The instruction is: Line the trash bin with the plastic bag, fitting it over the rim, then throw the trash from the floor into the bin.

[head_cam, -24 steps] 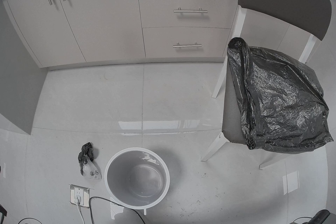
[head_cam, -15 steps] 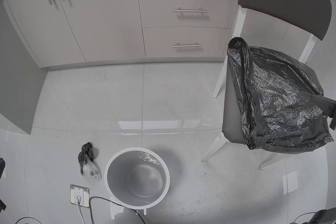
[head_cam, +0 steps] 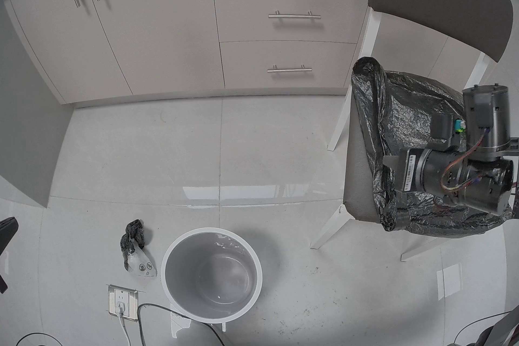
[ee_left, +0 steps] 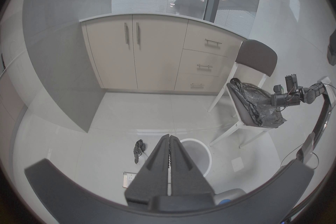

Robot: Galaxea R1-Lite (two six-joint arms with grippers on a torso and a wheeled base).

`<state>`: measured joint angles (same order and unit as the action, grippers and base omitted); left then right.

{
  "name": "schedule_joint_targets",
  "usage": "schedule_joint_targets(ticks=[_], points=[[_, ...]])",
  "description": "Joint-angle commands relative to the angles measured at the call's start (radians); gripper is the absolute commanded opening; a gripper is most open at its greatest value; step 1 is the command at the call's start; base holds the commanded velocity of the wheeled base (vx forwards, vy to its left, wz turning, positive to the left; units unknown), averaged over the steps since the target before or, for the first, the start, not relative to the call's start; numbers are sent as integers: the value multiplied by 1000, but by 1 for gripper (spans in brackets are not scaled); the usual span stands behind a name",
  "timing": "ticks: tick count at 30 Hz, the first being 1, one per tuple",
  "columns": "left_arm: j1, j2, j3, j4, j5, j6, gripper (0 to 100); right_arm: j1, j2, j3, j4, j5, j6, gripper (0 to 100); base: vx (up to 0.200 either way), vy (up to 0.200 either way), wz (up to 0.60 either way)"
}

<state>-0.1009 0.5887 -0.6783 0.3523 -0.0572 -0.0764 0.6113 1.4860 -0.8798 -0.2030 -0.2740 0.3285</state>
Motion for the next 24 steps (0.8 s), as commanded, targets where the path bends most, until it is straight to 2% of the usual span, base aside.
schedule_joint_targets(ticks=[1, 6, 7, 10, 11, 13, 14, 15, 16, 18, 24], points=[[-17, 57, 3, -3, -1, 1, 0, 44, 51, 15, -6, -53, 12, 0, 0, 0, 0], [-36, 86, -4, -10, 0, -13, 0, 51, 2, 16, -1, -71, 3, 0, 0, 0, 0], [-36, 86, 0, -18, 2, -26, 0, 51, -7, 18, 4, -73, 3, 100, 0, 0, 0], [-36, 77, 3, -21, 2, -31, 0, 56, -32, 27, 8, -108, 4, 100, 0, 0, 0], [-36, 77, 2, -21, 2, -33, 100, 65, -39, 38, 8, -140, 1, 100, 0, 0, 0], [-36, 80, 0, -21, 2, -34, 100, 82, -44, 53, 8, -180, 0, 100, 0, 0, 0], [-36, 86, 2, -21, 2, -36, 100, 100, -46, 70, 8, -225, 0, 100, 0, 0, 0], [-36, 86, 3, -21, 2, -36, 100, 102, -46, 73, 8, -229, 0, 100, 0, 0, 0], [-36, 95, 6, -16, 5, -36, 100, 122, -42, 97, 7, -280, 0, 100, 0, 0, 0], [-34, 106, 16, -16, 8, -37, 100, 151, -38, 122, 2, -327, 1, 100, 0, 0, 0], [-31, 135, 20, -9, 8, -40, 100, 171, -7, 153, 4, -416, 0, 100, 0, 0, 0]])
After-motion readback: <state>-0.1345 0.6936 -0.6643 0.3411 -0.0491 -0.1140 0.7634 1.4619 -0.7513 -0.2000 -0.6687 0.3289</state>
